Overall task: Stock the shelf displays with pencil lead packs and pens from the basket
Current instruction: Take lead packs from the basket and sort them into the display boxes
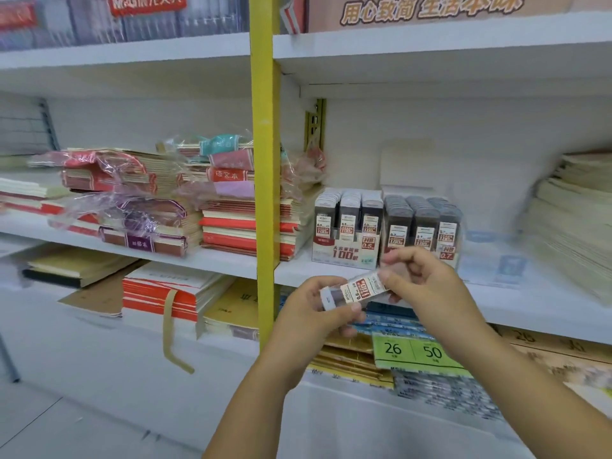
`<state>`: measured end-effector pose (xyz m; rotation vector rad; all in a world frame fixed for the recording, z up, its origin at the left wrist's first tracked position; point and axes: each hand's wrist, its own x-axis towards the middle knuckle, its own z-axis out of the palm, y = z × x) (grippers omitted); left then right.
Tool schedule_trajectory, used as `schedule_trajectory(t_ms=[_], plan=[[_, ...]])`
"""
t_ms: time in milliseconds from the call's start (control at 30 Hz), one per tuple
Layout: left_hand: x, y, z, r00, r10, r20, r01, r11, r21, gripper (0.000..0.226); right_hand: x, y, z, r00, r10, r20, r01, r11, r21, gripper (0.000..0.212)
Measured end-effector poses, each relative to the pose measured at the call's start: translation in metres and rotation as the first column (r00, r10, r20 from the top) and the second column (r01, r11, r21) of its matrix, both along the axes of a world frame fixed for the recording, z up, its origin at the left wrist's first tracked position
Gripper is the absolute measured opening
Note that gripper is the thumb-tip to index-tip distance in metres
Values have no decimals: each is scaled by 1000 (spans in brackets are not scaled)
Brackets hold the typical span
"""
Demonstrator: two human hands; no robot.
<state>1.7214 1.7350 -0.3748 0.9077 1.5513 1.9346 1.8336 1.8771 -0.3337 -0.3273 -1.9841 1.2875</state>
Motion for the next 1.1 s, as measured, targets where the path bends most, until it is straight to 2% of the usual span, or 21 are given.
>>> schedule_trajectory(t_ms=[67, 200, 300, 467, 567, 600, 667, 733, 800, 867, 967, 1100], plan=[[0, -3, 2, 997, -14, 75, 10, 999, 53, 26, 12, 3, -9, 1000, -3, -6, 3, 994, -112, 10], [2, -3, 1, 996, 44, 76, -47, 998, 40, 18, 22, 1, -17, 989, 82, 127, -64, 989, -136, 14], [4, 1, 0, 997, 68, 31, -69, 997, 38, 18, 21, -3, -17, 971, 99, 218, -103, 995, 5, 27], [4, 13, 4, 985, 43, -166, -39, 999, 31, 26, 12, -8, -14, 952, 143, 270, -203, 956, 210, 58], [-5, 23, 4, 949, 187, -253, -177, 982, 62, 22, 1, 0, 6, 949, 150, 279, -235, 923, 304, 76], [-9, 26, 3, 913, 271, -306, -262, 962, 71, 23, -4, 3, 17, 963, 128, 238, -207, 917, 341, 76], [-20, 30, 0, 793, 397, -462, -409, 909, 79, 34, -15, 9, 41, 995, 80, 64, -99, 917, 387, 67], [-30, 35, -4, 668, 408, -622, -479, 876, 59, 51, -26, 16, 65, 993, -8, -121, 59, 903, 425, 53], [-38, 42, -10, 576, 360, -734, -515, 857, 16, 62, -39, 22, 82, 976, -109, -190, 195, 827, 527, 35], [-43, 49, -15, 525, 312, -792, -543, 839, -29, 67, -52, 27, 90, 969, -186, -161, 246, 742, 623, 23], [-47, 57, -20, 465, 292, -836, -587, 809, -44, 66, -67, 34, 89, 961, -271, -58, 224, 637, 738, 21], [-48, 62, -24, 440, 317, -840, -595, 804, -8, 64, -82, 41, 87, 961, -243, 131, 91, 728, 680, 18]])
